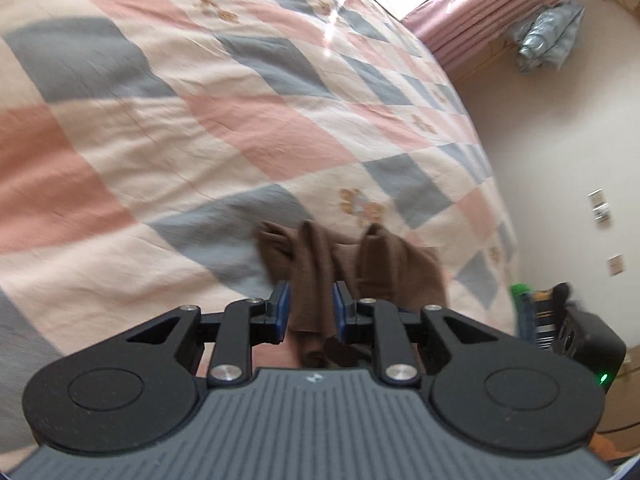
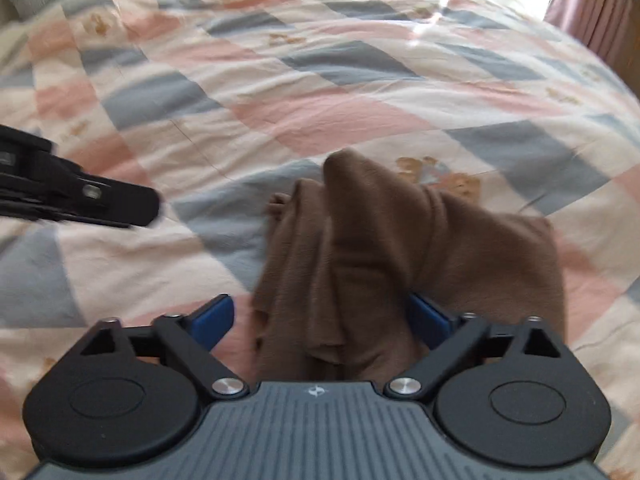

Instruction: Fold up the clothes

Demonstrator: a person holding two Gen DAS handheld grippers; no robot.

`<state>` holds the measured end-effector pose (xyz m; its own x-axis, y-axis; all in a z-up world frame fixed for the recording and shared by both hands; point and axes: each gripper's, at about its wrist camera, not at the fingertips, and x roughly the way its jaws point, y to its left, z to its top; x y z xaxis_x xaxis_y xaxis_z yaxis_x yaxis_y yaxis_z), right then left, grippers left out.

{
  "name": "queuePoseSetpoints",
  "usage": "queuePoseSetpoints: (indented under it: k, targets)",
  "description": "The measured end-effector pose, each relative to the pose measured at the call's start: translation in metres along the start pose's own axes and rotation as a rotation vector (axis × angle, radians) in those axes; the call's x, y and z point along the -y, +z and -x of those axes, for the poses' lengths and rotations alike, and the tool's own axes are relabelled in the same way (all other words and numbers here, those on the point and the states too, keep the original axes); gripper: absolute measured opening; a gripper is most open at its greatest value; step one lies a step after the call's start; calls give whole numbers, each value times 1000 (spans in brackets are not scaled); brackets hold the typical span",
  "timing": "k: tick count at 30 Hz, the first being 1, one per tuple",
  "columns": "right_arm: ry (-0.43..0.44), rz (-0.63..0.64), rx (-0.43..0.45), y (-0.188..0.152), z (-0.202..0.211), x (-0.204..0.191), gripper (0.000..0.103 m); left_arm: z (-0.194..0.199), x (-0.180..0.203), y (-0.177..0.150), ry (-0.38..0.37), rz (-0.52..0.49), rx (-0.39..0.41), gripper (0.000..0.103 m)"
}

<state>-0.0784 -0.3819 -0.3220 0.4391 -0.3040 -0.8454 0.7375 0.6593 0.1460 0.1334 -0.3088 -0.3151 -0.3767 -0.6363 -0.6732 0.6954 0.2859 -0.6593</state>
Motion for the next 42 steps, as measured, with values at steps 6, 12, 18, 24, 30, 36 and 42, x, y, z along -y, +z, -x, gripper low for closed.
queuePoseSetpoints:
  k: [6, 12, 18, 24, 30, 36, 42]
  targets:
    - [247, -289, 150, 1, 69, 88, 87, -44, 23, -3, -123, 34, -86, 22]
    - [140, -527, 195, -18, 88, 166, 84, -83, 28, -10, -77, 85, -138, 35]
    - [153, -629, 192, -30, 70, 182, 84, -93, 23, -13, -60, 143, -133, 39]
    - [184, -615, 125, -38, 43, 177, 81, -109, 25, -9, -131, 215, -134, 24]
    - [245, -581, 110, -33, 50, 170, 79, -75, 27, 4, -172, 150, -69, 12]
    - [292, -511, 96, -23, 55, 148, 76, -75, -3, 8, -125, 144, -62, 13]
    - [269, -390, 78, -25, 44, 125, 75, -71, -20, -5, -99, 121, -57, 13]
